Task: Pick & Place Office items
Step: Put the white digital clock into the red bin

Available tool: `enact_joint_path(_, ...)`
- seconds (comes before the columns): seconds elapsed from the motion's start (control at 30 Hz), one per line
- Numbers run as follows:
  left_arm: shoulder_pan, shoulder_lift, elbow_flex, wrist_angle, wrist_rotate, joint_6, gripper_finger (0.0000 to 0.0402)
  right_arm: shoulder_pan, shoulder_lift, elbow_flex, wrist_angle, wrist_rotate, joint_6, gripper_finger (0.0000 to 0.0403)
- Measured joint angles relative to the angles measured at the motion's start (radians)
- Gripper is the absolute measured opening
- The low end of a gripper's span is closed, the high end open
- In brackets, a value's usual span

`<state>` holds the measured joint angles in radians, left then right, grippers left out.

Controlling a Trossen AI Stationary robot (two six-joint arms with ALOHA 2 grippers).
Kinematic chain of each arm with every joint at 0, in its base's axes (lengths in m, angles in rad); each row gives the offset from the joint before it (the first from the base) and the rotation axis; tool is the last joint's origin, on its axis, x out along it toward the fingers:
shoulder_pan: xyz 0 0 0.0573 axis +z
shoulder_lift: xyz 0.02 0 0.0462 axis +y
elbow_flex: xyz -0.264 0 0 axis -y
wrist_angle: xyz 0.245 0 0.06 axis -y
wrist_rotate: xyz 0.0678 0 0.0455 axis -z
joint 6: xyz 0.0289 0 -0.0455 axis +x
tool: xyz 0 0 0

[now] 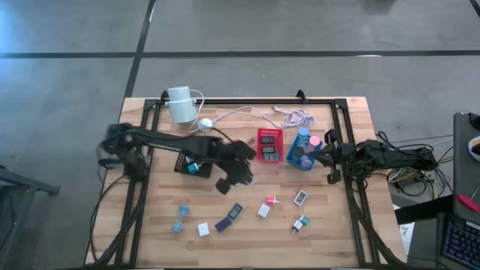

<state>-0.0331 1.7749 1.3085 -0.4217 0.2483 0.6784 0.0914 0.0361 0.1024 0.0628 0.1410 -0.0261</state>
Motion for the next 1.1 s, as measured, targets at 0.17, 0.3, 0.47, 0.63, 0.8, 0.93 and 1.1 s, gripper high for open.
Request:
enact_joint_path(0.17, 0.039, -0.250, -0.286, 0.400, 0.048, -0.145, 0.0143, 0.000, 0.000, -0.004, 0.004, -0.007, 0.000, 0.0008)
enact_joint_path(0.3, 0.076, -0.390, -0.461, 0.689, 0.053, -0.266, 0.0143, 0.000, 0.001, -0.024, 0.061, -0.011, 0.000, 0.0008)
enact_joint_path(0.47, 0.124, -0.525, -0.657, 0.885, 0.112, -0.304, 0.0143, 0.000, 0.001, -0.062, 0.170, -0.011, -0.009, 0.0008)
enact_joint_path(0.63, 0.170, -0.595, -0.796, 1.016, 0.106, -0.409, 0.0143, -0.001, 0.005, -0.066, 0.177, -0.010, -0.030, 0.0008)
enact_joint_path(0.8, 0.177, -0.637, -0.923, 1.161, 0.109, -0.427, 0.0143, -0.001, 0.006, -0.066, 0.179, -0.010, -0.029, 0.0008)
enact_joint_path(0.93, 0.188, -0.696, -1.060, 1.348, 0.094, -0.465, 0.0143, 0.000, 0.006, -0.066, 0.178, -0.010, -0.027, 0.0008)
enact_joint_path(1.1, 0.214, -0.787, -1.165, 1.411, 0.063, -0.522, 0.0143, -0.001, 0.006, -0.069, 0.178, -0.007, -0.030, 0.0008)
